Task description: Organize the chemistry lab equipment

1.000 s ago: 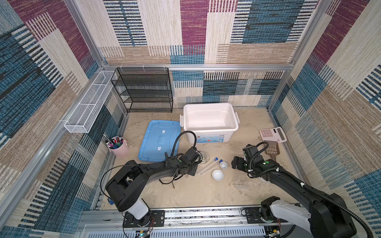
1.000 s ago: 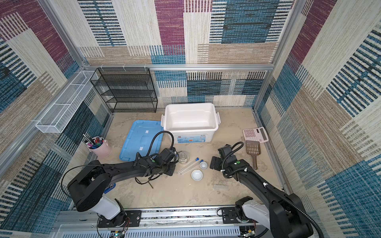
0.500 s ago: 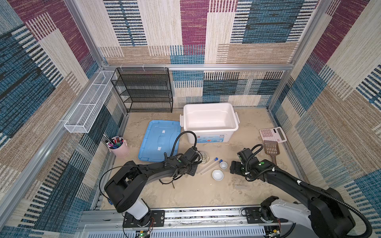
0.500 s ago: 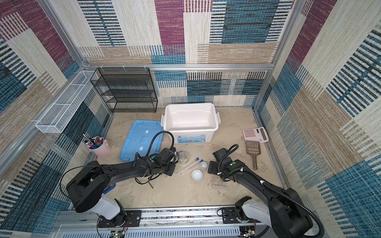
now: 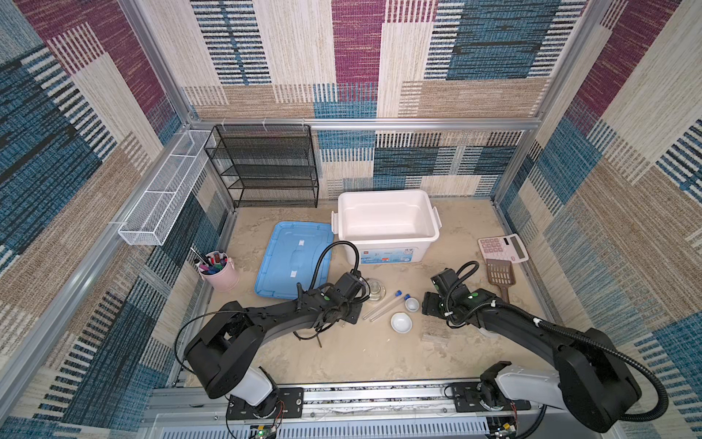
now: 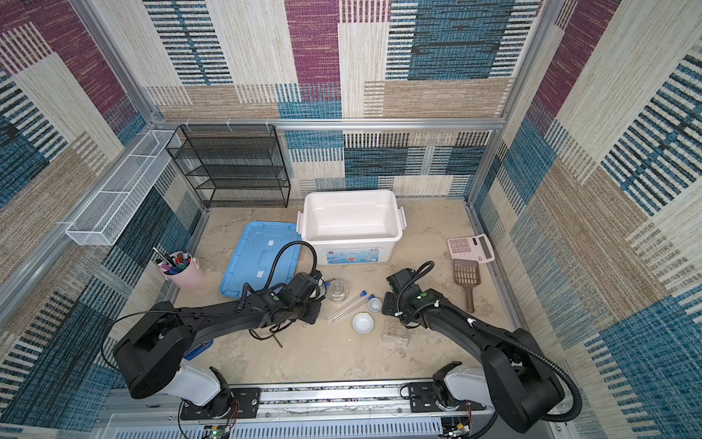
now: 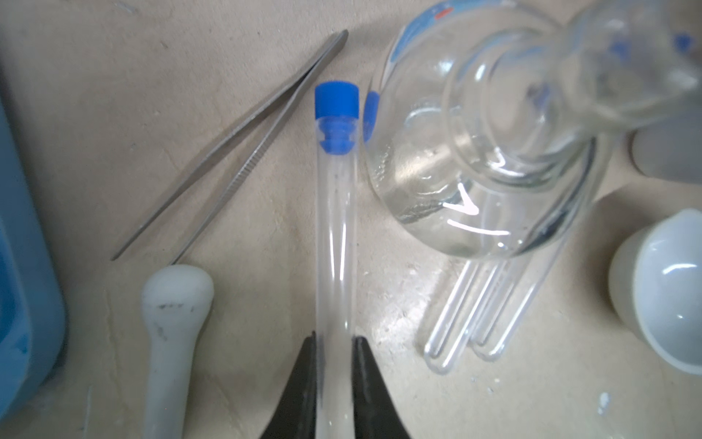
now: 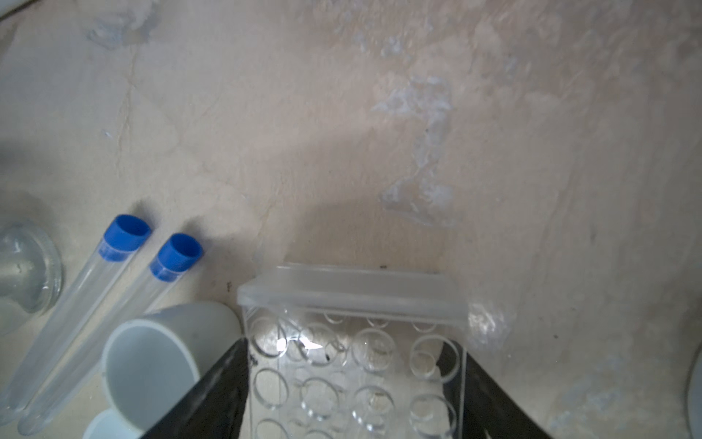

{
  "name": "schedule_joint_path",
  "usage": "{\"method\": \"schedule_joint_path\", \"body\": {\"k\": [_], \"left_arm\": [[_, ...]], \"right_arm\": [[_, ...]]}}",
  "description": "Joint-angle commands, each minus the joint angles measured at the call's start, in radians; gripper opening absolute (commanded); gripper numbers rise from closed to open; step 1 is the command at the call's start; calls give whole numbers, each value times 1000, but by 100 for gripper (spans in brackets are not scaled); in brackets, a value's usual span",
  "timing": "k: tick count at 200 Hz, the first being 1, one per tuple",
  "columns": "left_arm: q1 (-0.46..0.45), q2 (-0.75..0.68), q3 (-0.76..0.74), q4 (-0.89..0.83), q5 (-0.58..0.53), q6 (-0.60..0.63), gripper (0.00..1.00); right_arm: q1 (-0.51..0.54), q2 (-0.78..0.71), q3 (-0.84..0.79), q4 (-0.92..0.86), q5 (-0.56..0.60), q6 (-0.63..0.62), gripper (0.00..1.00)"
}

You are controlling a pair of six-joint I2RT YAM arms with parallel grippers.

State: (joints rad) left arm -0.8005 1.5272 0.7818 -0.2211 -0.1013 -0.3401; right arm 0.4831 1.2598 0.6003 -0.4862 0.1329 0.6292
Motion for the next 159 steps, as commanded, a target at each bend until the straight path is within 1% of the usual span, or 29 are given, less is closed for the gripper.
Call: {"method": "schedule_joint_path", "body": {"k": [1,30,47,88,134,159], "left_arm": [[1,-9,0,21,4,12,13],[1,-19,-9,25,3,4,13],[1,-24,-13,25,1,0,13],[2,-35,-17,25,-6,-4,13],[1,-40,-21,17,-10,-11,13],[1,-42,-23,14,-12,-16,13]], "right_arm": [[1,32,22,12,80,-53,73],[-17,58,49,38,131,-127,72],[-51,63,58,79,130,-176,72],[-153,97,77,201,55,-273,72],[-195,177,113,320,-13,-338,73],[-212,220,142,336,-37,-369,74]]}}
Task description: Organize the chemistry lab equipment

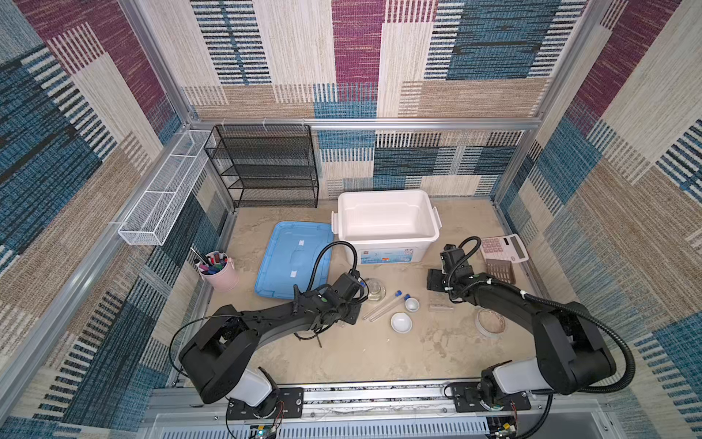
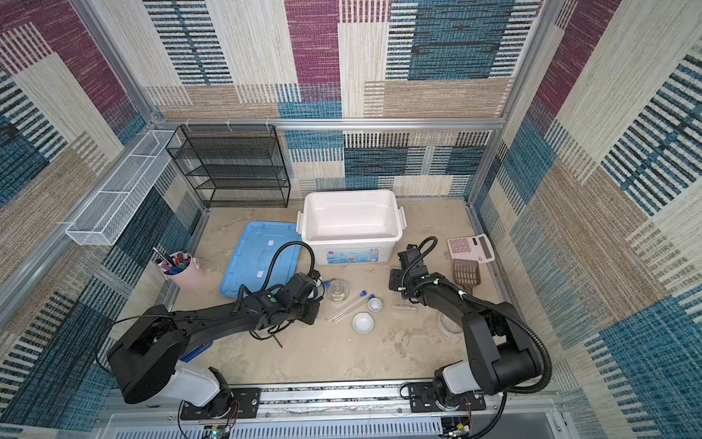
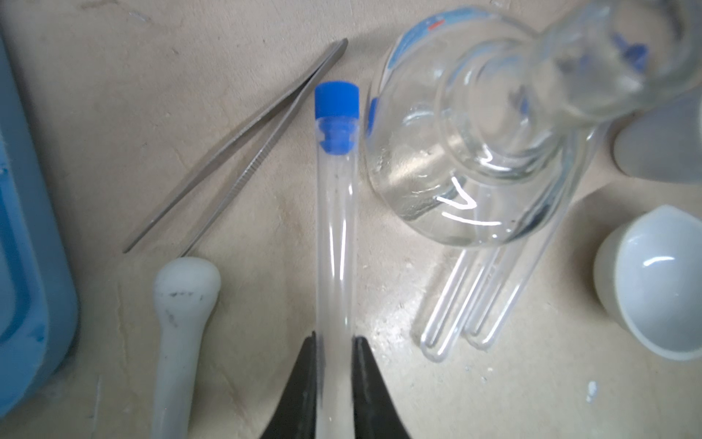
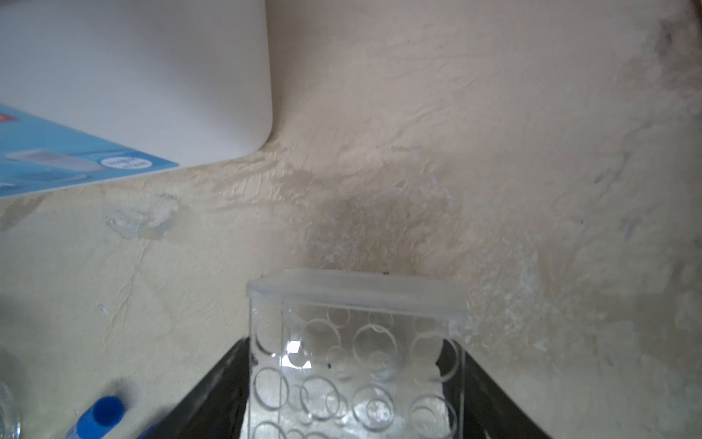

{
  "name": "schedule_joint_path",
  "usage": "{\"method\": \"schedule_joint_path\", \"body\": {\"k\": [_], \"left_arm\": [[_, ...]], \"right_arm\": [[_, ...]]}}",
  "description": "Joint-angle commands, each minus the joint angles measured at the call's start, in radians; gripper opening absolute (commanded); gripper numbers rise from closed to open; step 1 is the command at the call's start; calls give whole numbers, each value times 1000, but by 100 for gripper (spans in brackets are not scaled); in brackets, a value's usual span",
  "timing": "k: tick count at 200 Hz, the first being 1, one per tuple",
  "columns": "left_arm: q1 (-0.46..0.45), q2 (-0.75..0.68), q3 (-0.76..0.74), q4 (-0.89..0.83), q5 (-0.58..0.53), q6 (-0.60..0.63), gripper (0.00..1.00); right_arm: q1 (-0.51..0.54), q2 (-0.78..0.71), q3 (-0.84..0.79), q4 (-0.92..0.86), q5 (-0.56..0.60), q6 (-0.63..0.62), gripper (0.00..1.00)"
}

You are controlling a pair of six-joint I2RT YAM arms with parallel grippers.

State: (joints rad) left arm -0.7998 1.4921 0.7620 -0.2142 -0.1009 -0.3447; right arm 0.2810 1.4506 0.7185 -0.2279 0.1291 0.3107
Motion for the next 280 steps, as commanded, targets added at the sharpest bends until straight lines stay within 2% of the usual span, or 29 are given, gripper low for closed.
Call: {"method": "schedule_joint_path", "body": {"k": [1,59,108,146,179,223,266,280], "left_arm": [[1,-8,-3,7,-13,-13,13],[1,-23,-4,8,-16,-14,14],[1,-51,-4,7,-27,-19,13],[1,-88,2,-11,-56,-14,13],[1,-127,1,-10,-53,-1,13],[-5,-216,-18,48,-40,71,13],[-25,-275,-35,138,9,165,13],[-35,-276,-33,165,31,189,13]], "right_arm": [[-10,30,24,78,-34,-51,74],[-39,77,28,93,-87,-88,79],[-41,52,-9,90,-83,-66,89],[-42,-1,-8,79,-56,-38,98],[-43,-86,-5,56,-50,-31,99],[-43,-240,-12,57,-233,-58,94],[-44,-338,-39,105,-518,-63,91],[-43,-332,-45,133,-658,-44,88]]}}
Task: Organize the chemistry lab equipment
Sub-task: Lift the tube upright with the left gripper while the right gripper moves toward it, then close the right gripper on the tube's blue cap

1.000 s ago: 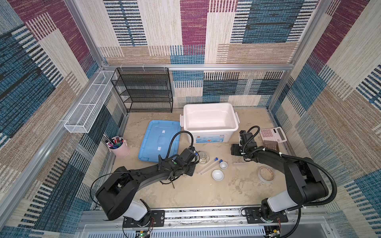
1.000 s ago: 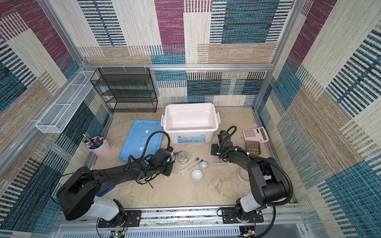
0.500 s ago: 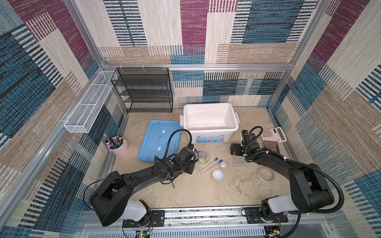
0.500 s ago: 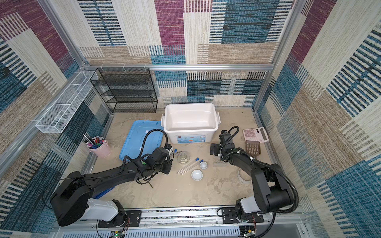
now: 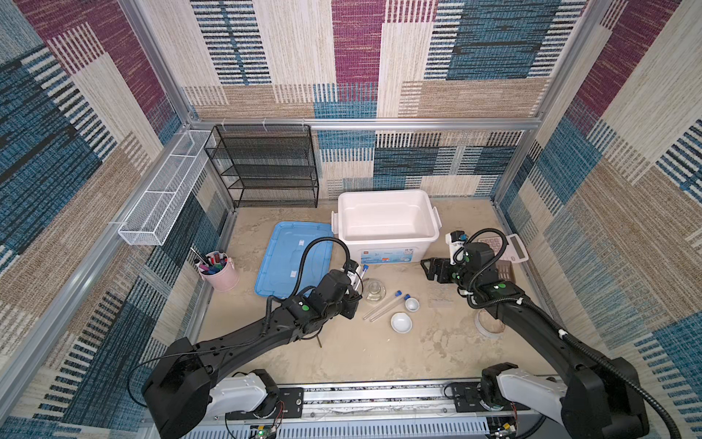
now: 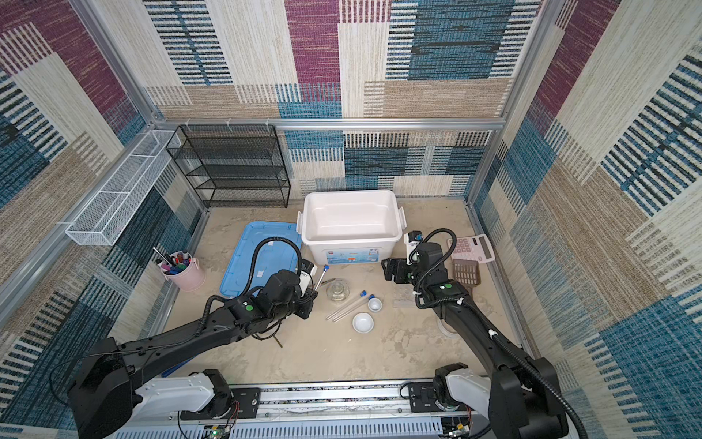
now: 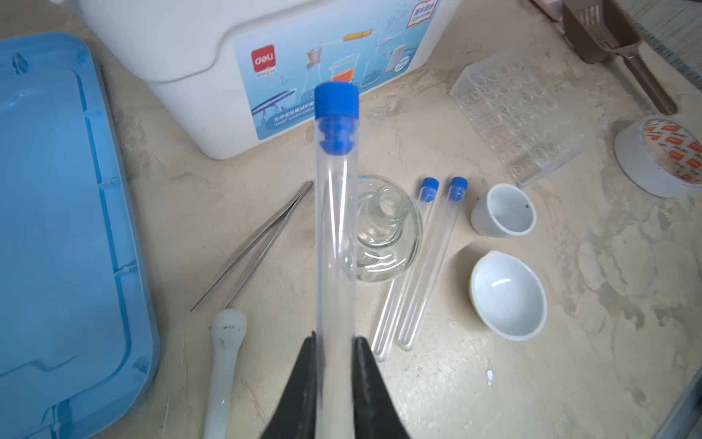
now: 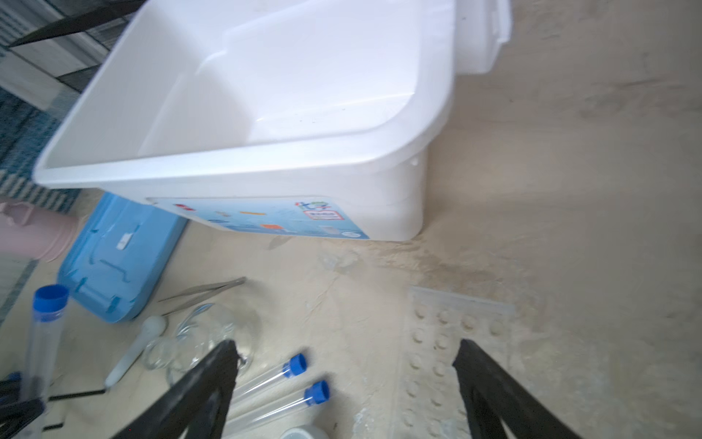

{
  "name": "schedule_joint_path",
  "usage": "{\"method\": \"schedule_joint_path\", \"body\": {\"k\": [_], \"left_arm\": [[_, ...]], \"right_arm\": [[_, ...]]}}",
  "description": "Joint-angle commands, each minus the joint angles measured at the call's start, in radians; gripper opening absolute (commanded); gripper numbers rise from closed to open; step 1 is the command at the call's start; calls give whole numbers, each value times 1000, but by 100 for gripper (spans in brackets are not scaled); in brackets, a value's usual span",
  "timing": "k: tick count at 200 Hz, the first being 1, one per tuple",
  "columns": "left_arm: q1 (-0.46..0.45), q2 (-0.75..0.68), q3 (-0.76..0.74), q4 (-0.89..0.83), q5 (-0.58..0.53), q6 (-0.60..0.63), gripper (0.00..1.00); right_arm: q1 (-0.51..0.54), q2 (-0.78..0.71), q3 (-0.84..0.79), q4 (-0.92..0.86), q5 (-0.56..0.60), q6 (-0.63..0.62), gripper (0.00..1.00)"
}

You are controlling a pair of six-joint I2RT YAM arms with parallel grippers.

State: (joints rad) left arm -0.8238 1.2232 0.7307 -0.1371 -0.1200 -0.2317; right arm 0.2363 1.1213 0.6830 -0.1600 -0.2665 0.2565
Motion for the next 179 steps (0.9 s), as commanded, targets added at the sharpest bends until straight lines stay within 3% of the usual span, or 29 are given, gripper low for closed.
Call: {"method": "schedule_joint_path", "body": {"k": [1,31,81,179], "left_arm": [[-12,-7,-2,89,51,78,13],[-38,14,12,136,94,127,12],[-80,65,38,181,111,177,12],[-138,161,93,234,145,193,12]], "right_arm": [[2,-2,-10,66,-272,12,88],[2,23,-16,128,-488,66,82],[2,26,-44,197,-624,143,71],[10,49,-83,313,-677,205,56]]}}
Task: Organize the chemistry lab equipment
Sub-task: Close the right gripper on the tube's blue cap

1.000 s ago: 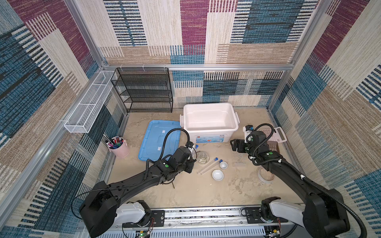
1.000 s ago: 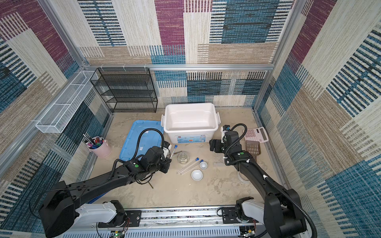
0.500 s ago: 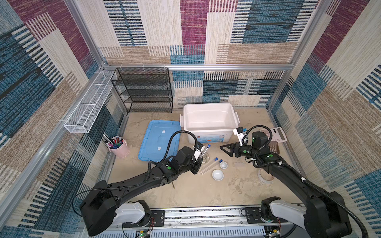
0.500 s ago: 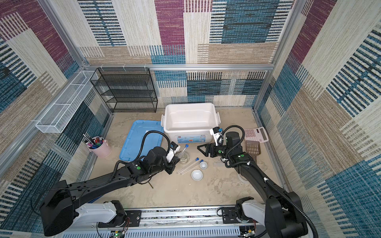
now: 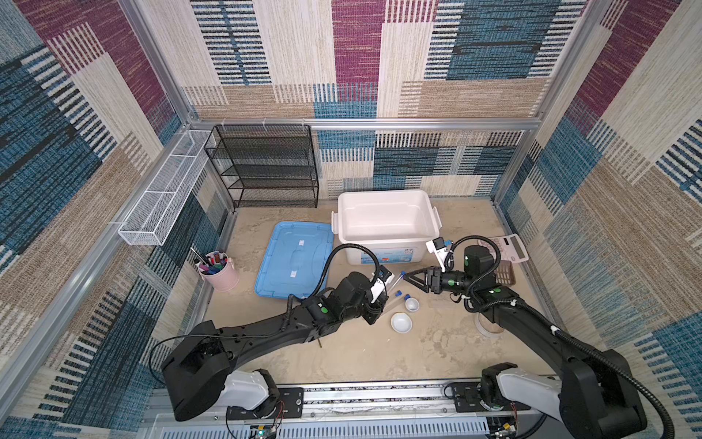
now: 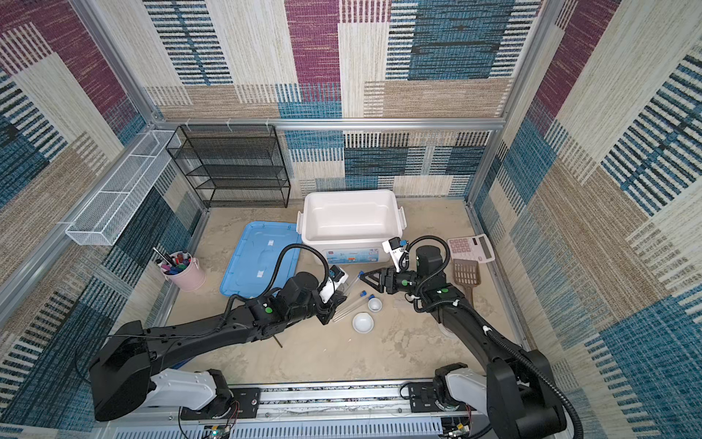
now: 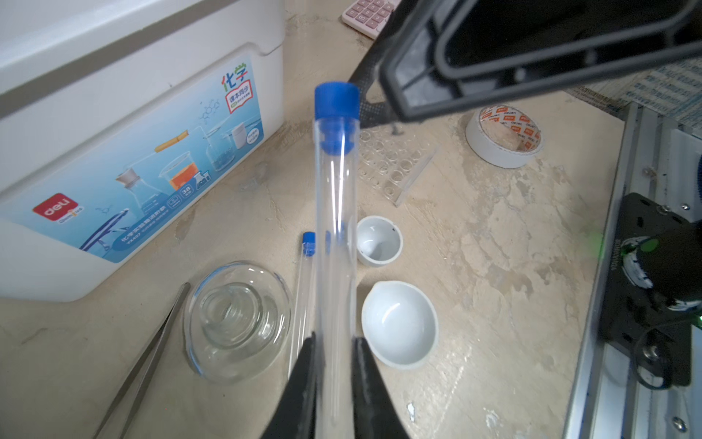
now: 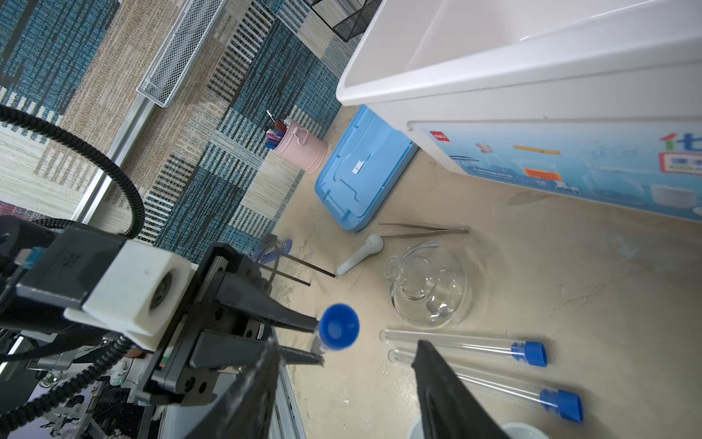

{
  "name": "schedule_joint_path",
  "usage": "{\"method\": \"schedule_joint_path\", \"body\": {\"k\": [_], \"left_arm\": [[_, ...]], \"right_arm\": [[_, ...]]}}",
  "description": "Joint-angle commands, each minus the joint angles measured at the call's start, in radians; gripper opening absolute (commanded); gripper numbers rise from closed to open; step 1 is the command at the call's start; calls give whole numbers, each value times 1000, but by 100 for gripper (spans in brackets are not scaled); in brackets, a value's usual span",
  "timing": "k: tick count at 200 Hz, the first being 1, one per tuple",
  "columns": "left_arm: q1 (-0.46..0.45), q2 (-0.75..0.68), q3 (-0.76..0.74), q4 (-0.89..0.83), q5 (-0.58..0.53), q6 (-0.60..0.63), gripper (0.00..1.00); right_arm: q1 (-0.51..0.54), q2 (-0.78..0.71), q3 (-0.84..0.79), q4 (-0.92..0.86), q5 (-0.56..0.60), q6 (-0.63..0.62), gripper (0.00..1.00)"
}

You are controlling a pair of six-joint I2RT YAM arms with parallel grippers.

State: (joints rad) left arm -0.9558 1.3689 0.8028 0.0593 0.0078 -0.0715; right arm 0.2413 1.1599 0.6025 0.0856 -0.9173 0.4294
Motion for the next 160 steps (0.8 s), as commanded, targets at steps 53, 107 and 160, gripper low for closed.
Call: {"method": "schedule_joint_path", "body": {"k": [53,107,160], "left_arm": [[-19,38,31,51,9,26,11],[-22,55,35,57,3,16,11],[-24,61,33,73,-10,9,11]], "right_arm": [[8,16,-12,76,-16,38,46],[11,26,-15,91,-24,49,40],[10,24,-27,91,-26,56,34]]}}
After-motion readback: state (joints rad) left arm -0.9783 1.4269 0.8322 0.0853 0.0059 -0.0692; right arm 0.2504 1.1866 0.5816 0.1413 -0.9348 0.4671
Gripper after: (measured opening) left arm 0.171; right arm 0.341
